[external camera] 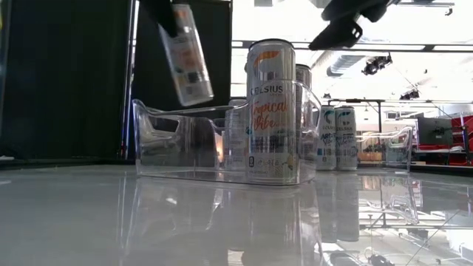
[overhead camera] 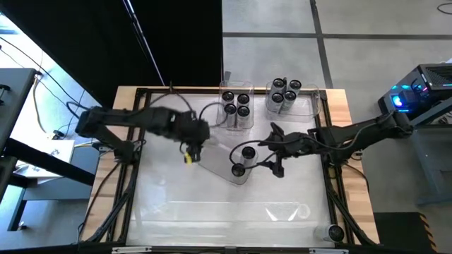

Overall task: Sort soda cans
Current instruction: Put the white-yellow can into the bottom transparent bin

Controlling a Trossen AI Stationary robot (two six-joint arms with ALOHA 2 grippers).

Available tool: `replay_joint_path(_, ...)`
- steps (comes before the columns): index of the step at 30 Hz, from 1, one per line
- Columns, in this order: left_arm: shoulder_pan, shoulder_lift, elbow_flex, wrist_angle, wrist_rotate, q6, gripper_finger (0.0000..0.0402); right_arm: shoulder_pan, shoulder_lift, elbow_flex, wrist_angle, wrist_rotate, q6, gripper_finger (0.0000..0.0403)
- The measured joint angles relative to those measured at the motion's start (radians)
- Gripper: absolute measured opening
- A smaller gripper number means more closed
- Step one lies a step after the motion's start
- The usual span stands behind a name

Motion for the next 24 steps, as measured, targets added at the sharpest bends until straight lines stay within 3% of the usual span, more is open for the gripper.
replay_joint_path(6, 0.089, 0.043, 0.0, 0.1, 0.132, 0.146, 0.0244, 0.036, -0.002, 0.0, -0.008, 0.0, 0.029, 0.0355)
replay_joint_path(16, 0.091, 0.242, 0.0, 0.196, 0.143, 0.294, 0.0244, 0.103, -0.002, 0.0, -0.221, 0.046, 0.225, 0.0355)
replay_joint_path(24, 0.1, 0.311, 0.0, 0.239, 0.149, 0.384, 0.0263, 0.116, -0.002, 0.0, -0.225, 0.097, 0.198, 0.0355)
